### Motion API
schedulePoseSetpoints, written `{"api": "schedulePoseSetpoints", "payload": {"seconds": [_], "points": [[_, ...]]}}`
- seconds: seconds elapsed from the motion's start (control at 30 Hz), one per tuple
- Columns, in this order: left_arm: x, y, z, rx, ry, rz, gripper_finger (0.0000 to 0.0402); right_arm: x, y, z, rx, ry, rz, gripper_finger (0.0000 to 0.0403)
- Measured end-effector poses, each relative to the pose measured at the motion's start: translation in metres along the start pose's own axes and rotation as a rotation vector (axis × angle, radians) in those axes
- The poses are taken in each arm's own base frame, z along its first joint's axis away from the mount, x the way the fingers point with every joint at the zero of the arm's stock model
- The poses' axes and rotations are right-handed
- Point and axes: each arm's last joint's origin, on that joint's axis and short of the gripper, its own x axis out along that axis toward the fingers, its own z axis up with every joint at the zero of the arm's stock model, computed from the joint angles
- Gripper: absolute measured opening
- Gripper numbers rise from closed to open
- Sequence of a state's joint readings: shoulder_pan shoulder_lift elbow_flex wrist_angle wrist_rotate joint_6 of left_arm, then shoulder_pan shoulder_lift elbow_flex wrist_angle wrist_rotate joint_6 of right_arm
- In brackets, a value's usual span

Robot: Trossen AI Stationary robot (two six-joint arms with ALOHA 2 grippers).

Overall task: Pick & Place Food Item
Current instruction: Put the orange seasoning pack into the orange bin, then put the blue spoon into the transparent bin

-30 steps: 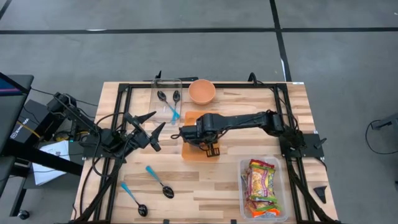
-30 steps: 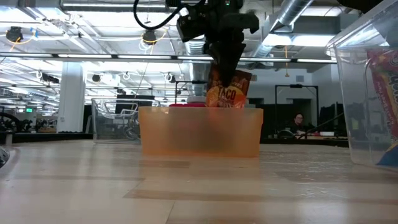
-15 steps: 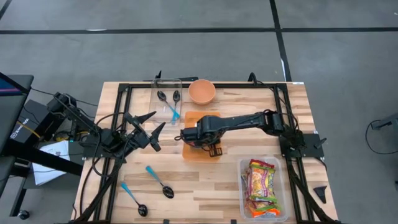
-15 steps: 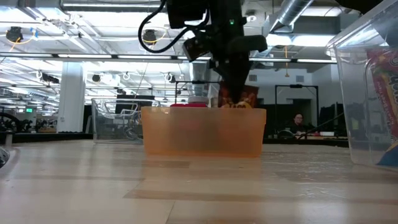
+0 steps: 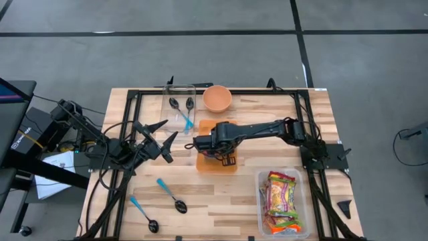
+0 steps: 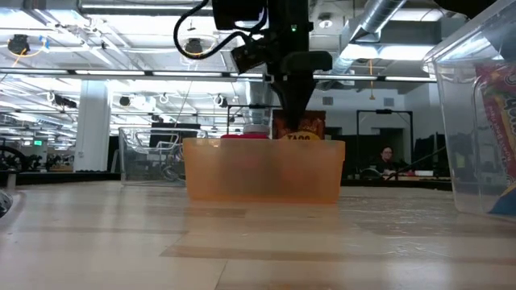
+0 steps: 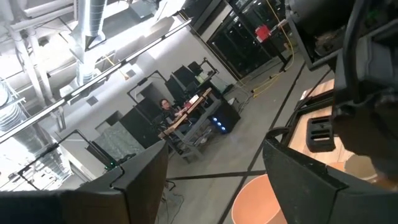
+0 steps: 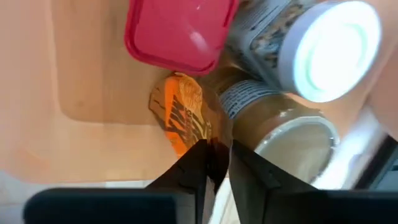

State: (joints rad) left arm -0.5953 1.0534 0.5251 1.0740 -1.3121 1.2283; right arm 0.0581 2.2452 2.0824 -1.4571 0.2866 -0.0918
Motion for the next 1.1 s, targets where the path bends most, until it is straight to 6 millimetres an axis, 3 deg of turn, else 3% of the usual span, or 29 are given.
{"api": "schedulePoseSetpoints", "payload": {"seconds": [0.3, 0.53, 0.77, 0.9, 1.1], "points": [[0.000, -0.001, 0.000, 0.006, 0.001, -0.003, 0.0255, -0.035, -0.001, -0.004, 0.033, -0.042, -0.038, 0.0113], [0.000, -0.006, -0.002, 0.049, 0.009, -0.022, 0.0255, -0.070, 0.016, -0.008, 0.033, -0.140, -0.041, 0.0145], [0.000, -0.012, -0.005, 0.093, 0.016, -0.041, 0.0255, -0.119, 0.028, -0.044, 0.116, -0.258, -0.118, 0.0154], [0.000, -0.013, -0.005, 0.089, -0.002, -0.056, 0.0255, -0.151, 0.034, -0.079, 0.195, -0.380, -0.214, 0.0154], [-0.001, -0.021, -0.008, 0.098, -0.054, -0.124, 0.0255, -0.168, 0.057, -0.123, 0.287, -0.622, -0.375, 0.0155]]}}
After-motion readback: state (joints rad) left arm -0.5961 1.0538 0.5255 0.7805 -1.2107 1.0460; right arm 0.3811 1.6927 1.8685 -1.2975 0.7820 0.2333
